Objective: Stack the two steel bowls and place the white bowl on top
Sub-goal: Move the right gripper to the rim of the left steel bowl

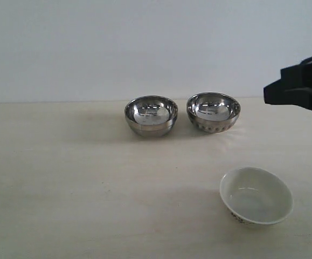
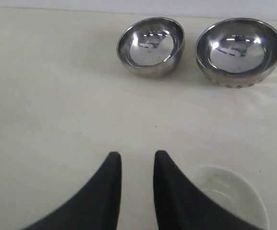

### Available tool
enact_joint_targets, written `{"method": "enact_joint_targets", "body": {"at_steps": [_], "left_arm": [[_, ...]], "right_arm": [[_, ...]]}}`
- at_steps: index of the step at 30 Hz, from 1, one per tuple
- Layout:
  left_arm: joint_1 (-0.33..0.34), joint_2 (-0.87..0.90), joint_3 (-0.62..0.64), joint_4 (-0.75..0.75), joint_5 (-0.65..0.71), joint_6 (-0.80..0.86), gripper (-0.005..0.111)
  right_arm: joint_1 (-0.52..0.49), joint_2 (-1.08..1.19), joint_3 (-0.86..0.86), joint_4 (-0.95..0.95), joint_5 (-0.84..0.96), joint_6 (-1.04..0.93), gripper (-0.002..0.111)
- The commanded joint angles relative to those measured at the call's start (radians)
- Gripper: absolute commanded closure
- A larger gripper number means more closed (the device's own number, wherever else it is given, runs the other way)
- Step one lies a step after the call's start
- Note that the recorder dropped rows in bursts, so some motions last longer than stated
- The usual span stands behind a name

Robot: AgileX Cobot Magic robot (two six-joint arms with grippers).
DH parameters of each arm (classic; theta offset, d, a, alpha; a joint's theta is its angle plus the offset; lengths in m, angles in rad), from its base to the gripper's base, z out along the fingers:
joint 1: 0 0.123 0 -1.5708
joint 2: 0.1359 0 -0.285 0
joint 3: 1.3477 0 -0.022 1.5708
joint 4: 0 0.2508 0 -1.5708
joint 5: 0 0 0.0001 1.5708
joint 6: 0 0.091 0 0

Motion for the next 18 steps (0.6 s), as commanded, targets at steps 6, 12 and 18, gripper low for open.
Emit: {"method": "enact_joint_targets", "body": {"at_steps": [6,12,18], "left_arm": [[0.000,-0.004,0.003,-0.007,-0.006,-0.010,0.103],[0.000,-0.004,0.003,-0.007,-0.006,-0.010,0.103],[0.000,-0.004,0.003,-0.007,-0.006,-0.010,0.103]], "right_arm": [[0.303,0.296,-0.164,-0.043,-0.189,-0.042,0.088],[0.352,0.529,-0.264,-0.173,-0.230,-0.051,0.088],[0.352,0.789,-0.511,-0.303,-0.160,-0.055,0.085]]}}
